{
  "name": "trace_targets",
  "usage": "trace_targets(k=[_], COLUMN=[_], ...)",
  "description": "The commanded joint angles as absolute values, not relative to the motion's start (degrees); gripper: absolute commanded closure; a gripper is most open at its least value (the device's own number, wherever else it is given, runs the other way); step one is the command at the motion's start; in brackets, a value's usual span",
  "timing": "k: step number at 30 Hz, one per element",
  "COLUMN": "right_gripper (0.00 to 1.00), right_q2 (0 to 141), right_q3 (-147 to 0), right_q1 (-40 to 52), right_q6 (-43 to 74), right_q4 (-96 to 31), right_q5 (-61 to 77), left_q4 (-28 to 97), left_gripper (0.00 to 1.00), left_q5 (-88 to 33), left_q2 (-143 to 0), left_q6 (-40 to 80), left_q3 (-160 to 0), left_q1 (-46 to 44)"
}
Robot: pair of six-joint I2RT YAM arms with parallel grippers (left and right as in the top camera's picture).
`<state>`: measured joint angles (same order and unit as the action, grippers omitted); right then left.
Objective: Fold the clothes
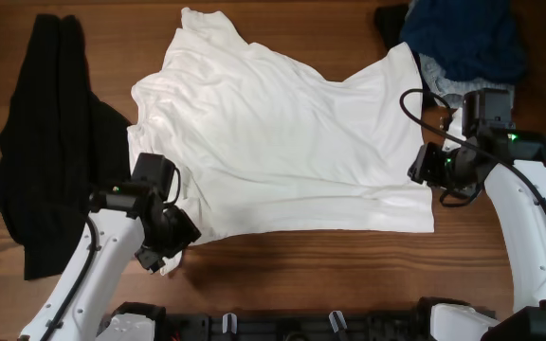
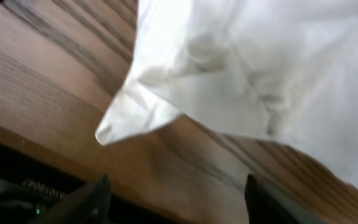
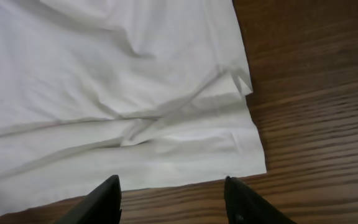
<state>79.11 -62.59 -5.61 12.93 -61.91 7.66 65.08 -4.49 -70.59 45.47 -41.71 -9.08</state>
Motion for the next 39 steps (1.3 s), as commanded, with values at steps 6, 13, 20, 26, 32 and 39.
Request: trace_targets(k=[6, 13, 20, 26, 32, 39], right_gripper=[0.4, 0.4, 0.4, 0.4, 0.39, 0.5], right_q2=[79.53, 79.53, 79.53, 79.53, 79.53, 80.03], right_q3=[-62.11, -62.11, -62.11, -62.11, -62.11, -60.14], right_q1=[-5.69, -5.67, -5.67, -5.67, -5.69, -5.63], right_q6=[10.52, 10.7, 10.68, 10.68, 12.43, 18.48], right_q4=[-61.04, -61.12, -61.12, -61.1, -62.15, -64.1], right_q5=[9.02, 9.28, 10.57, 10.57, 9.91, 10.13], left_q4=[53.76, 50.24, 45.58, 41.69, 40.77, 43.0], left_gripper=[0.13, 0.25, 0.38, 0.6, 0.96, 0.96], left_q5=[3.18, 3.27, 2.9, -0.95, -3.66, -2.87], left_q2=[-70.3, -70.3, -71.83, -77.89, -78.32, -67.09], left_q6=[56.6, 57.47, 57.47, 57.47, 56.27, 48.14], left_q3=[-34.54, -30.94, -29.98, -29.98, -30.41, -35.75], left_q1=[-9.37, -9.39, -9.39, -9.39, -9.37, -9.37])
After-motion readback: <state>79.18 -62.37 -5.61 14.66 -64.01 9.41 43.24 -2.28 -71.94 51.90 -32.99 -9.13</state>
